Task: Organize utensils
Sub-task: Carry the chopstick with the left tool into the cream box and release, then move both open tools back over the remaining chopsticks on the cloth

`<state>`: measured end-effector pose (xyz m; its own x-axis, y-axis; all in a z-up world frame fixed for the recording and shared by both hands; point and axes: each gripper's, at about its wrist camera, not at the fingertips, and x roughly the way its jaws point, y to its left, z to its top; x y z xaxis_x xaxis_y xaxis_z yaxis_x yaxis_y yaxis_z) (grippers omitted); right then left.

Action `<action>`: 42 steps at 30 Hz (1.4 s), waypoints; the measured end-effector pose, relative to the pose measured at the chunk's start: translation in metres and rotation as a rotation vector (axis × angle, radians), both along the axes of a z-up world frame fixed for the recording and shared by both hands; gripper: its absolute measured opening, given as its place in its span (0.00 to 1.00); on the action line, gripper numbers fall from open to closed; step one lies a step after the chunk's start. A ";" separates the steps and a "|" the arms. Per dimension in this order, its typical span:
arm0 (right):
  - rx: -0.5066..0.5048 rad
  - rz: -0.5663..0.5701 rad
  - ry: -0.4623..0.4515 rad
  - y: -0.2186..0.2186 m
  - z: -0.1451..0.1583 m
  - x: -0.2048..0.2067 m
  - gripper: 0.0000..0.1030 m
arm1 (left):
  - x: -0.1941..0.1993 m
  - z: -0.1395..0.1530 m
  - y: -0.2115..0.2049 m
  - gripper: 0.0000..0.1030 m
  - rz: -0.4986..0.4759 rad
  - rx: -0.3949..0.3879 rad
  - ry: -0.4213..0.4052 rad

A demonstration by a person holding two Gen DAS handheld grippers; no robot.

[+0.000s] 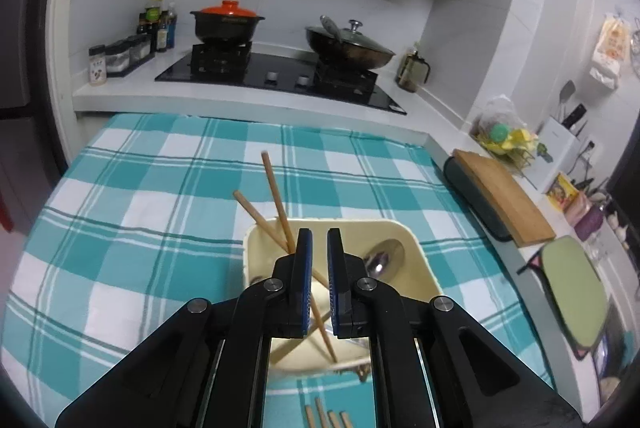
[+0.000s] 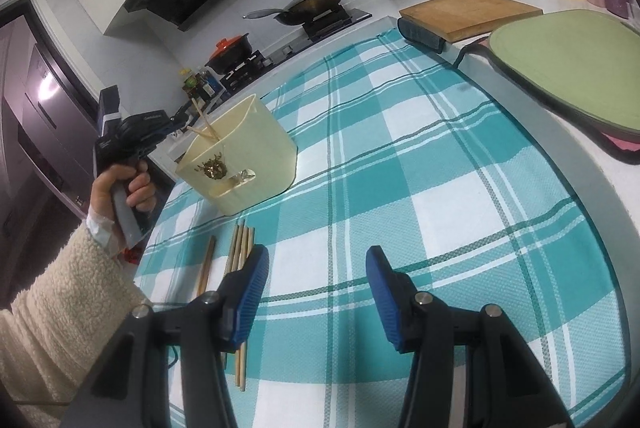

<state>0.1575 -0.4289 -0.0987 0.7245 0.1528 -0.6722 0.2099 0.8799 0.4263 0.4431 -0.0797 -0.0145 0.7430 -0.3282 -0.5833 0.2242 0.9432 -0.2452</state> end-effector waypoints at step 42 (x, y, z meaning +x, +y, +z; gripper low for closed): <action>-0.400 0.346 0.252 0.172 -0.092 0.056 0.16 | -0.183 -0.169 0.038 0.75 -0.011 0.285 0.286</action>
<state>0.2137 -0.2573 -0.1903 0.4881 0.0504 -0.8713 -0.0660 0.9976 0.0208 0.2604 -0.0420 -0.1835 0.5349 -0.1302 -0.8348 0.1951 0.9804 -0.0279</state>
